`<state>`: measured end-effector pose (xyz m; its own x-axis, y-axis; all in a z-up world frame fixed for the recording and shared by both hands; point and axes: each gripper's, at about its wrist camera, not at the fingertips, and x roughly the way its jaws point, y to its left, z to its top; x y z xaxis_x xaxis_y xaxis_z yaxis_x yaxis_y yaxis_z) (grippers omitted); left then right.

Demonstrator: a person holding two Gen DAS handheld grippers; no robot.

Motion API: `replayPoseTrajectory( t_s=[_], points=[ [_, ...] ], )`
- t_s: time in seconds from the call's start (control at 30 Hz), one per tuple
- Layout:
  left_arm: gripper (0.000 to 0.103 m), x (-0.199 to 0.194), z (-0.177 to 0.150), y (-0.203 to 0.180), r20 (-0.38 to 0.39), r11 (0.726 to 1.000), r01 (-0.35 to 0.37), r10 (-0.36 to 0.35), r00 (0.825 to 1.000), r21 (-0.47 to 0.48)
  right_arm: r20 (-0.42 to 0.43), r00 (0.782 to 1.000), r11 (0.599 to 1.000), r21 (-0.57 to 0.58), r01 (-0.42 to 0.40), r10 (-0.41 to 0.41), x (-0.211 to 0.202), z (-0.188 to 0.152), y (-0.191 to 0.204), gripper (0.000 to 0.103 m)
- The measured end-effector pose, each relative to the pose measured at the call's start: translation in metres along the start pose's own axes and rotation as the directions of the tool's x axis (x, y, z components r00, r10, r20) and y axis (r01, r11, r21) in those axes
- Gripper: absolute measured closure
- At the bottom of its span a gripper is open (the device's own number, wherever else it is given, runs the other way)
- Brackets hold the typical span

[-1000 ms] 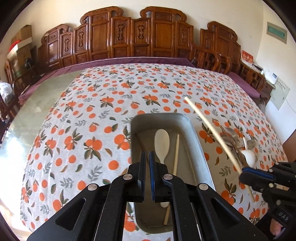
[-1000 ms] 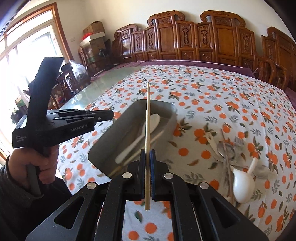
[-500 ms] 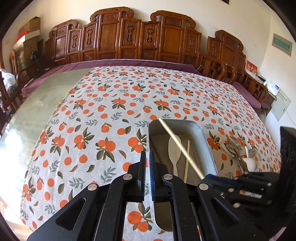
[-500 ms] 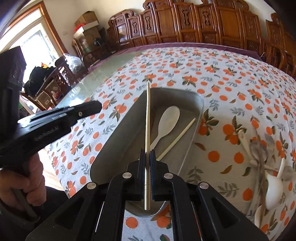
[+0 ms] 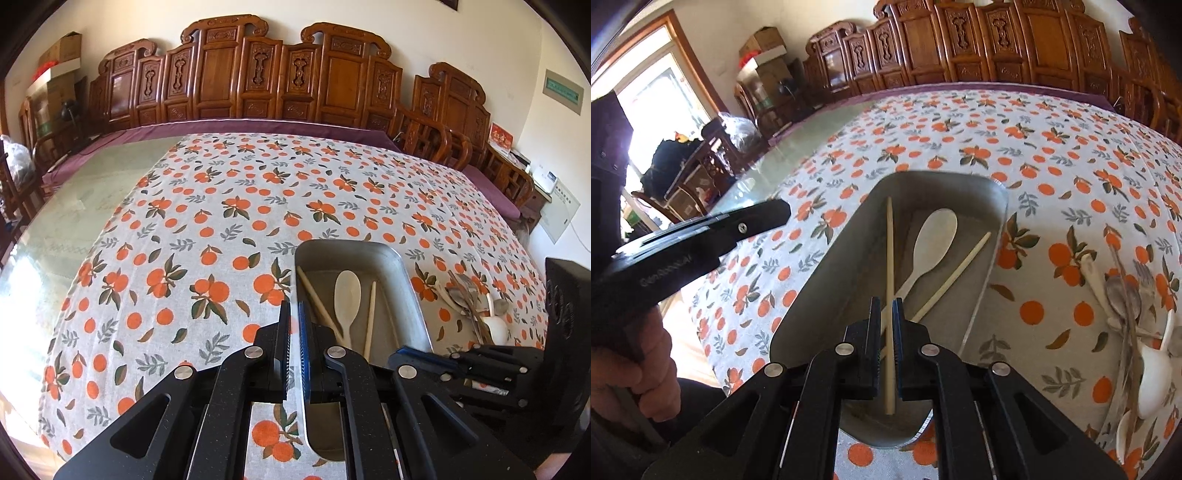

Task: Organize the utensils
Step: 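Release the chopstick into the grey tray with the right tool, then grasp another wooden chopstick from the utensil pile with the right tool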

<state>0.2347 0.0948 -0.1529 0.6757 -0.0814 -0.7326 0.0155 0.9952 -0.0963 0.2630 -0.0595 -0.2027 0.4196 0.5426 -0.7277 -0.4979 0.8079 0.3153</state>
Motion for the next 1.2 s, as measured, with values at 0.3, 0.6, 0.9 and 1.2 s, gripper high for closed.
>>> replayPoseTrajectory(
  t_s=[0.3, 0.6, 0.9, 1.2],
  points=[
    [0.096, 0.002, -0.002, -0.035, -0.004, 0.997, 0.059, -0.059, 0.998, 0.053, 0.119, 0.982, 0.985, -0.072, 0.155, -0.146, -0.074, -0.002, -0.053, 0.094],
    [0.073, 0.005, -0.007, -0.076, -0.007, 0.988, 0.11, -0.11, 0.994, 0.111, 0.142, 0.949, 0.958, -0.013, 0.286, -0.281, -0.111, -0.016, -0.124, 0.094],
    [0.043, 0.012, -0.014, -0.1, -0.032, 0.981, 0.137, -0.134, 0.99, 0.136, 0.103, 0.956, 0.962, 0.004, 0.274, -0.273, -0.094, -0.044, -0.133, 0.091],
    [0.03, 0.015, -0.021, -0.116, -0.047, 0.976, 0.161, -0.156, 0.987, 0.143, 0.019, 0.966, 0.966, -0.024, 0.258, -0.258, -0.074, -0.059, -0.128, 0.087]
  ],
)
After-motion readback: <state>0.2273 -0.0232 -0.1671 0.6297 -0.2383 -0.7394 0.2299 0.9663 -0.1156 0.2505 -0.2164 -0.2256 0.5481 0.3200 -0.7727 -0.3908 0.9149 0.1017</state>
